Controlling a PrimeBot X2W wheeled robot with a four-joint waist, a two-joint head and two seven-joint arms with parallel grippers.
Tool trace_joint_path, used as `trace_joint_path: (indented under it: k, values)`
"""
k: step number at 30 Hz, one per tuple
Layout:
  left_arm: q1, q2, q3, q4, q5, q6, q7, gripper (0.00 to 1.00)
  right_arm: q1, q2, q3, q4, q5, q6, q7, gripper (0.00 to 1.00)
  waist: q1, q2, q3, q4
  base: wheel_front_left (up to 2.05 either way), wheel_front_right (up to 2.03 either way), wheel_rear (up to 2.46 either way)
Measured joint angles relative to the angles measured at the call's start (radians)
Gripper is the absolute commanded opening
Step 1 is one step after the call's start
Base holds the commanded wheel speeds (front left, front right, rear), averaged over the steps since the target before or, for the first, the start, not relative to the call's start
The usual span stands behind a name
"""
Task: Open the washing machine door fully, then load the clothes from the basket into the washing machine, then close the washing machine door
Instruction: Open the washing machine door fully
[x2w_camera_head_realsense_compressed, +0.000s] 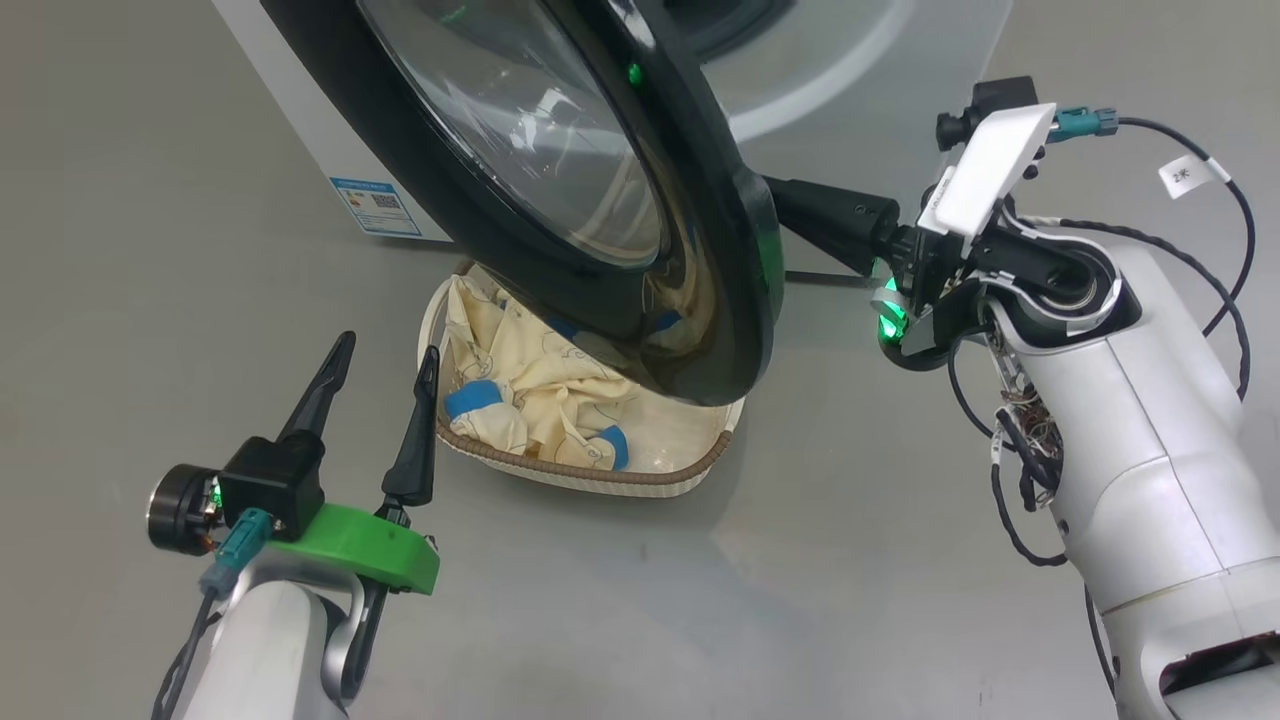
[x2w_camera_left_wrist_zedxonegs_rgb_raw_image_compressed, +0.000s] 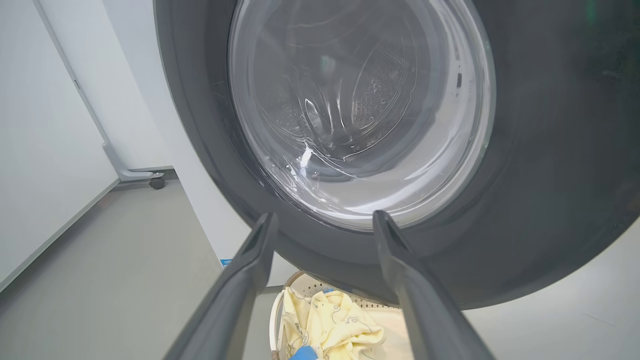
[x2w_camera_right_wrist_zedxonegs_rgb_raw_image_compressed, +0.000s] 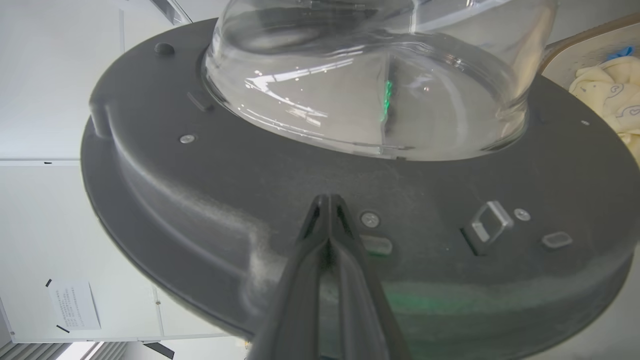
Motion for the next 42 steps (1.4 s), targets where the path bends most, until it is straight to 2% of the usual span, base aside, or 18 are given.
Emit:
trace_joint_path:
  k: [10,25,42]
  values:
    - [0.028,0.001,-0.006,0.013,-0.001,0.000,0.000,1.00,0.075,0.000,0.119,-0.066,0.081,0.000,-0.005,0.00,0.0000,0.0000,-0.051,0.021,0.00,0.00,0.00]
    - [0.045,0.002,-0.037,0.022,-0.010,-0.003,0.000,1.00,0.151,-0.001,0.298,-0.142,0.149,0.001,-0.099,0.00,0.0000,0.0000,-0.085,0.077,0.00,0.00,0.00]
    - [0.078,0.003,-0.068,0.037,-0.028,-0.003,0.000,1.00,0.190,-0.002,0.404,-0.164,0.210,0.001,-0.219,0.00,0.0000,0.0000,-0.129,0.169,0.00,0.00,0.00]
